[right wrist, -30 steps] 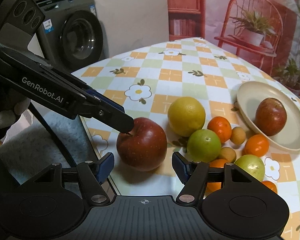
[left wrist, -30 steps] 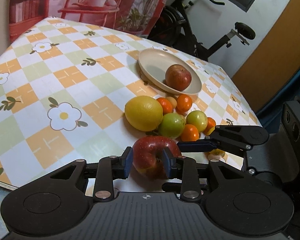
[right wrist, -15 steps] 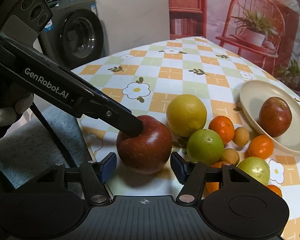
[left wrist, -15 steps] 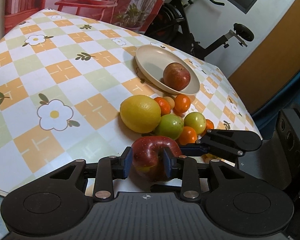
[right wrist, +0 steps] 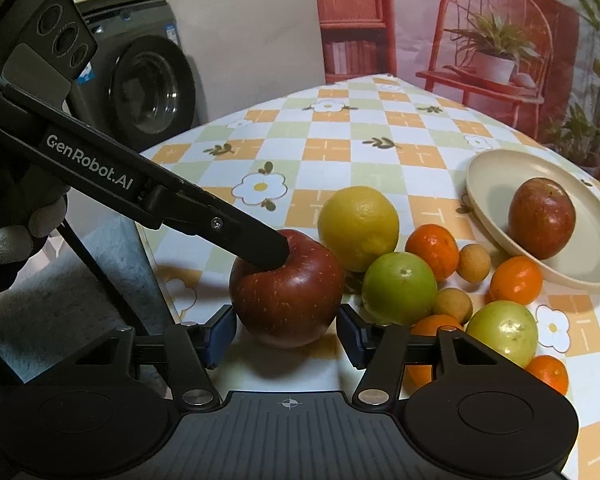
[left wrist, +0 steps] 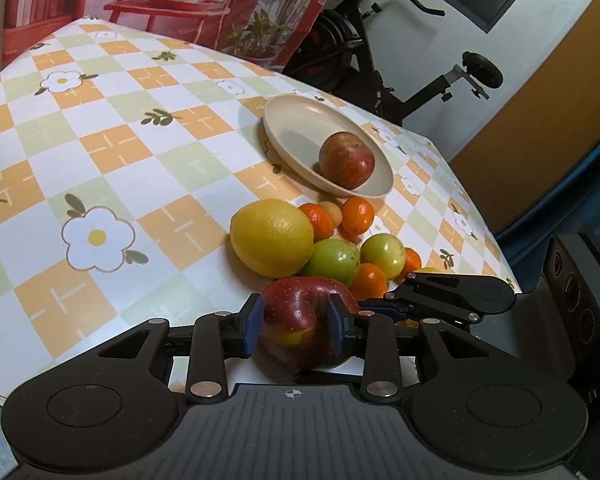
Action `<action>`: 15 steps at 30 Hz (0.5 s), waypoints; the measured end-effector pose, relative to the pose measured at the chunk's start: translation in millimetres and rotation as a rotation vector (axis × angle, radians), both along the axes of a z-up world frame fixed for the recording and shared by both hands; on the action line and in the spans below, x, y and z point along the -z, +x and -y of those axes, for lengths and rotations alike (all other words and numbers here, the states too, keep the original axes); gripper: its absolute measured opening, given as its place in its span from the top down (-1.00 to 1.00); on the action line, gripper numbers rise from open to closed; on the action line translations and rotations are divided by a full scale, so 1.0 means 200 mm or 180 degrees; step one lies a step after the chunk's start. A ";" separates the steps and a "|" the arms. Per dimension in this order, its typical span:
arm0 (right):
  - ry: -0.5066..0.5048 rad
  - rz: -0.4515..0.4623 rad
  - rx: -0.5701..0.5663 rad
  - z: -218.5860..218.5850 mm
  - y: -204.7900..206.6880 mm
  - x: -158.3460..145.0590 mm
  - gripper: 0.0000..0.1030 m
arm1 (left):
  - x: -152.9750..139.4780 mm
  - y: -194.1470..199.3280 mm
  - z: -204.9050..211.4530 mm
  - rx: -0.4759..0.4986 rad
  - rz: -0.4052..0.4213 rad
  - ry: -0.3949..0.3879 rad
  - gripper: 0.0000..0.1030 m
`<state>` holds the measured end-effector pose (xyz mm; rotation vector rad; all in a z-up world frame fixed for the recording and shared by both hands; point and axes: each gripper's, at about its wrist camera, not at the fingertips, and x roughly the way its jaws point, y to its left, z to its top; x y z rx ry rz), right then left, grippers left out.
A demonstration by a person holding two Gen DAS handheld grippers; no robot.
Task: Organize fruits
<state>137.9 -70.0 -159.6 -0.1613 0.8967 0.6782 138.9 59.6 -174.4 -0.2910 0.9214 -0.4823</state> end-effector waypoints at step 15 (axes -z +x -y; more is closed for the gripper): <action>0.0201 0.0377 0.0187 0.22 0.07 -0.26 0.01 | -0.30 0.07 0.21 0.0158 0.0489 0.0082 0.30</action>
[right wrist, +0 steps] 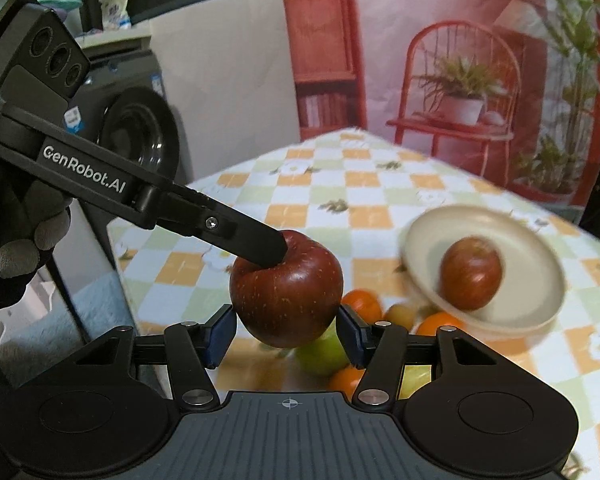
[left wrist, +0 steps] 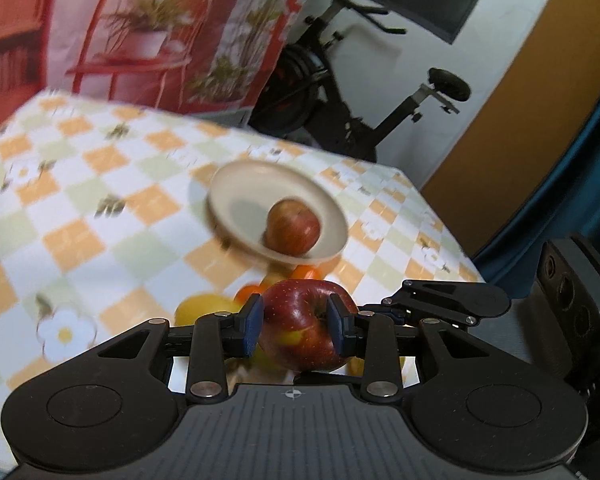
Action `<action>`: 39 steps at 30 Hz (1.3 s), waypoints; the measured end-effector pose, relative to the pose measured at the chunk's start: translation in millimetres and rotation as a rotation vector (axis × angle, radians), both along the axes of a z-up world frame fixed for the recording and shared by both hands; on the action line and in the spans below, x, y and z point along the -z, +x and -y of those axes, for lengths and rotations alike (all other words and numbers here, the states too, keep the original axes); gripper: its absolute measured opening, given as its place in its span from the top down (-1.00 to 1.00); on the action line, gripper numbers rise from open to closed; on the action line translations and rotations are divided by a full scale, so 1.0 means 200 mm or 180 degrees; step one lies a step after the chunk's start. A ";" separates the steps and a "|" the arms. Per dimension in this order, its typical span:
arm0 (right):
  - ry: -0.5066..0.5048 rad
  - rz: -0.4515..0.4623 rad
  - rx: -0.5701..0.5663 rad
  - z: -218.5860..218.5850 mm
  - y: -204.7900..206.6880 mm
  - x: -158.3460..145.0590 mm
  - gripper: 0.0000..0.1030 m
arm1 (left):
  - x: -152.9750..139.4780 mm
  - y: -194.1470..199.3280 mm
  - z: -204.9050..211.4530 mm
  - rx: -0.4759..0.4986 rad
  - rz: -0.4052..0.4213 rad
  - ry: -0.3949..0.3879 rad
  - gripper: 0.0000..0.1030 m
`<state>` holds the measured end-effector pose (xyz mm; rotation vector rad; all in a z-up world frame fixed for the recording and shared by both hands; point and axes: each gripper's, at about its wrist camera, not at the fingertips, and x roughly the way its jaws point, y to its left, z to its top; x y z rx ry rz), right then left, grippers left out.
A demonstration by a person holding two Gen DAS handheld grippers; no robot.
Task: Organize fruits
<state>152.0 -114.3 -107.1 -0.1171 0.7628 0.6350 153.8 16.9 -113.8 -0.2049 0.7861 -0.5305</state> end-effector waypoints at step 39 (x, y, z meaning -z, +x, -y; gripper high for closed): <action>0.0091 0.0382 0.0355 0.41 0.38 -0.18 0.01 | -0.23 0.41 0.38 0.0341 0.0428 0.0294 0.29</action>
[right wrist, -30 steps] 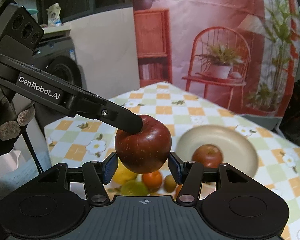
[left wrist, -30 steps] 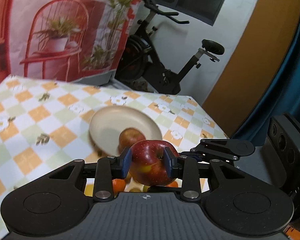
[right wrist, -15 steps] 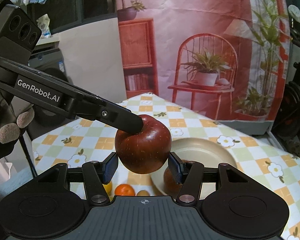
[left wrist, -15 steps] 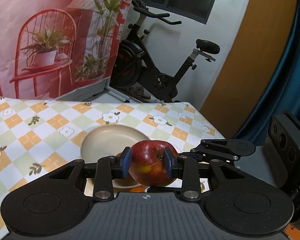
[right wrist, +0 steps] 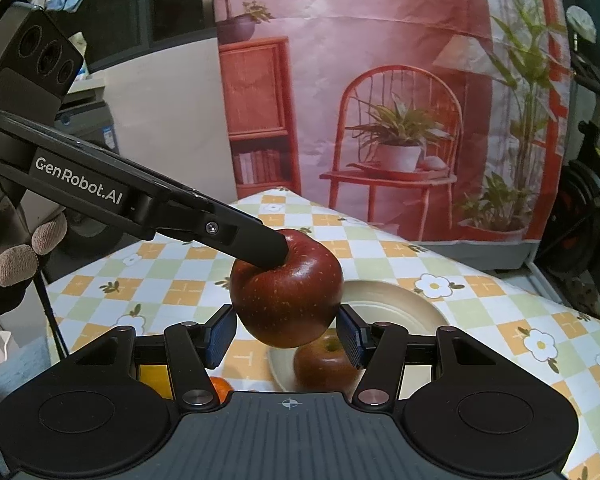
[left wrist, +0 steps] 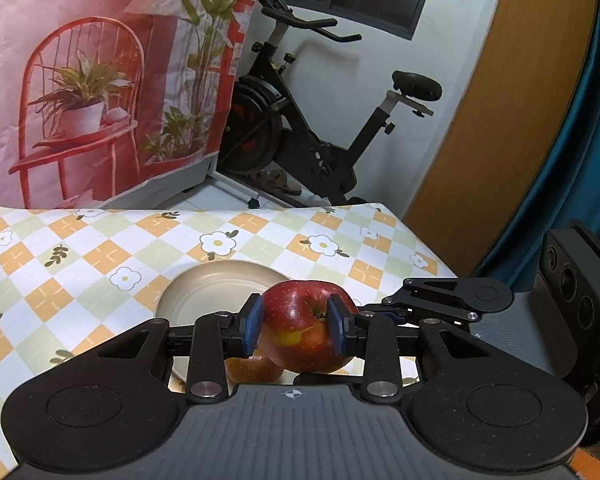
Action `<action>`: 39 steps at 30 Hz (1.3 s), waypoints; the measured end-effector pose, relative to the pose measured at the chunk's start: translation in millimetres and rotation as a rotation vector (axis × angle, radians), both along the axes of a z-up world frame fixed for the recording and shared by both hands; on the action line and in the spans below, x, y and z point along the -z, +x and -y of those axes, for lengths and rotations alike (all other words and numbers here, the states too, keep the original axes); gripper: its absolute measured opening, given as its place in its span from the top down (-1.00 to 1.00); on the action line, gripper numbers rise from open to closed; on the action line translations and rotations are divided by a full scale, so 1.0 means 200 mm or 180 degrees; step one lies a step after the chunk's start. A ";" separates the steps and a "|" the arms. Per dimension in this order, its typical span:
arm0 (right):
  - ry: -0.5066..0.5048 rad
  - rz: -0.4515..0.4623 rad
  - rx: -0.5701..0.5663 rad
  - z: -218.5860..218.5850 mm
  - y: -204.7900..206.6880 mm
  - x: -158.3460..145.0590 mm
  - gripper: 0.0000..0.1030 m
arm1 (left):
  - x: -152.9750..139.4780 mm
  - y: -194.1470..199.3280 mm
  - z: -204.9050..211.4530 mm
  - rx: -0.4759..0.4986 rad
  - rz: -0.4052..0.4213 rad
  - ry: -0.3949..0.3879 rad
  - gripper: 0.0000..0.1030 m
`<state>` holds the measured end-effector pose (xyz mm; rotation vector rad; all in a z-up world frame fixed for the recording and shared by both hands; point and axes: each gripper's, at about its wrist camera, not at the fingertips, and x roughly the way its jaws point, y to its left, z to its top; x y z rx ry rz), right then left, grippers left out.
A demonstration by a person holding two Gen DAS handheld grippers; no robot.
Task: Organize fruits
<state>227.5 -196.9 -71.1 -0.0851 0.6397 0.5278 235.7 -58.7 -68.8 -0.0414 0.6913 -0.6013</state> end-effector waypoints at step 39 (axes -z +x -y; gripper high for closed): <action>0.0071 -0.0448 0.0143 0.25 0.64 0.53 0.00 | 0.39 0.72 0.14 -0.0147 -0.0516 0.0206 0.29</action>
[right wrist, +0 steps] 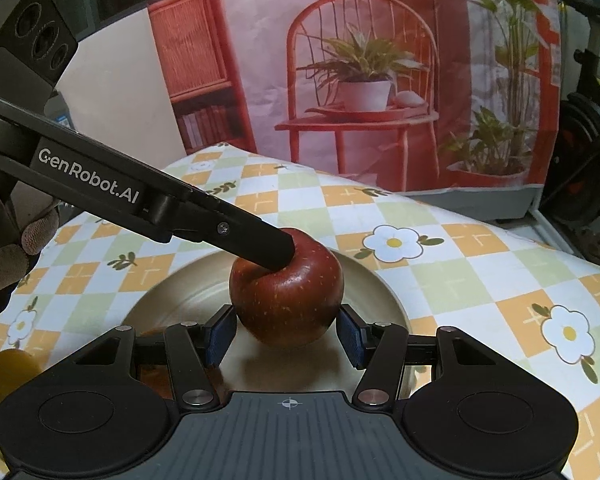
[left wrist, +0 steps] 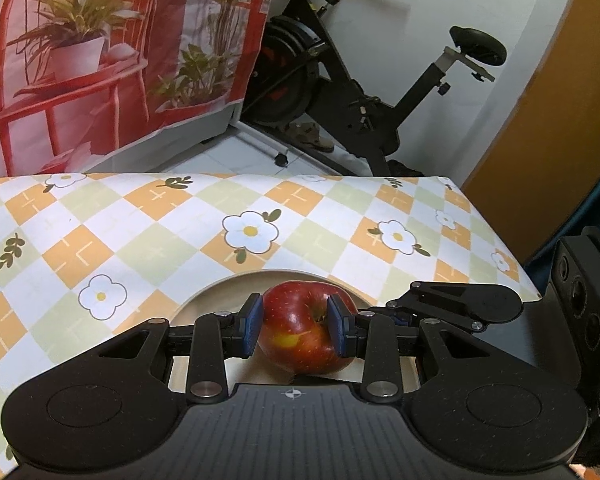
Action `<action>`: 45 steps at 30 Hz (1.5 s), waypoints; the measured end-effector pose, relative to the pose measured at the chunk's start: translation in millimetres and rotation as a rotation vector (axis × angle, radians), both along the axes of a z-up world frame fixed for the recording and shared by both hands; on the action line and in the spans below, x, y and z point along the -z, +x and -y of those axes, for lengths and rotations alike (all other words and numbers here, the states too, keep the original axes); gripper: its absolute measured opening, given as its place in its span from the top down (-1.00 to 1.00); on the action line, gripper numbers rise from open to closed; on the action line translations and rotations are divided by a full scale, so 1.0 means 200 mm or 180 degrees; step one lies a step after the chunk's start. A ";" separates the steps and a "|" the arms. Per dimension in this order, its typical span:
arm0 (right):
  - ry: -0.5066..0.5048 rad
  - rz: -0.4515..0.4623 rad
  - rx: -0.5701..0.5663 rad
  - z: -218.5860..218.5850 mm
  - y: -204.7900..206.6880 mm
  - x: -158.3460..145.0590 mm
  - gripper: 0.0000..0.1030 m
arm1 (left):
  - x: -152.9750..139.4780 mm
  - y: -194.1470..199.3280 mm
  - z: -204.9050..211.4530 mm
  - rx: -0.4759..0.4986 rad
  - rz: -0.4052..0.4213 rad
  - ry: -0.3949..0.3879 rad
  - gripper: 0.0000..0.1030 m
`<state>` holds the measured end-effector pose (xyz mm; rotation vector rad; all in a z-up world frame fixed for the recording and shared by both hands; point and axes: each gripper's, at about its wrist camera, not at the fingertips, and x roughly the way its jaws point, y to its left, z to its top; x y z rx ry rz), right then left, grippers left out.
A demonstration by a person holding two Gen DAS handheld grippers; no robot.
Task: Organize fruits
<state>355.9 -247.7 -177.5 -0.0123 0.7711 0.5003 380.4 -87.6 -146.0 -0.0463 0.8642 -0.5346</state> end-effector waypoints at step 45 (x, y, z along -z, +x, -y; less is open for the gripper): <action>0.0017 -0.0052 0.0276 0.09 0.01 0.03 -0.09 | -0.04 0.02 -0.05 -0.0357 0.0070 0.0011 0.28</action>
